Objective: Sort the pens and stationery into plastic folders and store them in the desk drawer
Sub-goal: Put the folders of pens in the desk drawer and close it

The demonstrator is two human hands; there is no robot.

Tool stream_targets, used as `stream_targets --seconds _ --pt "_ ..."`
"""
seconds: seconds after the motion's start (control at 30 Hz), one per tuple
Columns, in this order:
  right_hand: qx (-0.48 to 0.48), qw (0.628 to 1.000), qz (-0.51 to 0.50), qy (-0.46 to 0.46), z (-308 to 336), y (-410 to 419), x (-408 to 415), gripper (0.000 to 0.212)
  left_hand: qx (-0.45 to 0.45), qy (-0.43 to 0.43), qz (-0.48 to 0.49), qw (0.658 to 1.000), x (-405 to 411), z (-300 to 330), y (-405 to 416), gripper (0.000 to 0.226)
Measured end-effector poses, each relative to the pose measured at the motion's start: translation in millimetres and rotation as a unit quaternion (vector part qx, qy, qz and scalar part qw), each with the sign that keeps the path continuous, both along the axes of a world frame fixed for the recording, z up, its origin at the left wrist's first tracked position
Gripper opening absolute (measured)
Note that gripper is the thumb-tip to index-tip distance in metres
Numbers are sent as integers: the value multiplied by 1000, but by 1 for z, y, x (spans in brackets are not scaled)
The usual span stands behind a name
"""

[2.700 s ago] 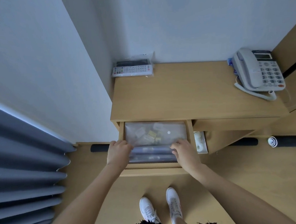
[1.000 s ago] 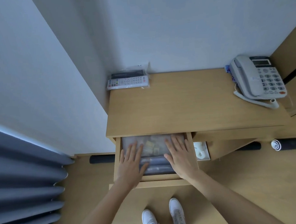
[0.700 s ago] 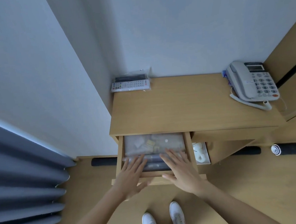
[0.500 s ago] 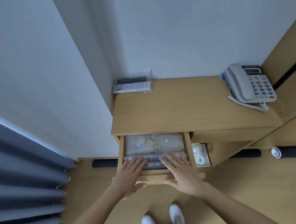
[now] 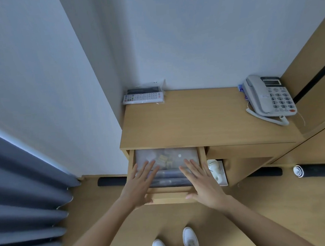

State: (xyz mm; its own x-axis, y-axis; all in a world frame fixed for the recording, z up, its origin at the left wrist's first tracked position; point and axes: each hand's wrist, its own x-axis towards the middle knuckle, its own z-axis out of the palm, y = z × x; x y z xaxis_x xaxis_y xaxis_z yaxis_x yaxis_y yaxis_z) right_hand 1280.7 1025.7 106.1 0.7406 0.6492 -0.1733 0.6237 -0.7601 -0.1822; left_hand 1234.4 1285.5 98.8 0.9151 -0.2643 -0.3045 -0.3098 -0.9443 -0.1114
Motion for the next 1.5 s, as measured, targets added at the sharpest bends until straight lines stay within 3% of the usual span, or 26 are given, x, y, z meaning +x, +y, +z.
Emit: stream_targets --seconds 0.27,0.77,0.9,1.03,1.33,1.5 --pt "-40 998 -38 -12 -4 1 14 133 22 -27 64 997 13 9 -3 152" --pt "-48 992 -119 10 2 14 64 148 58 -44 141 987 59 19 -6 132" --pt "-59 988 -143 -7 4 18 76 143 72 -30 163 984 75 23 -6 130" --pt "-38 990 -131 -39 6 21 87 125 60 6 173 983 84 22 -7 116" --pt "-27 989 -139 -38 3 27 106 108 15 -25 153 988 104 22 -3 85" --pt "-1 984 -141 -107 -9 31 116 107 22 -39 146 988 116 22 -4 67"
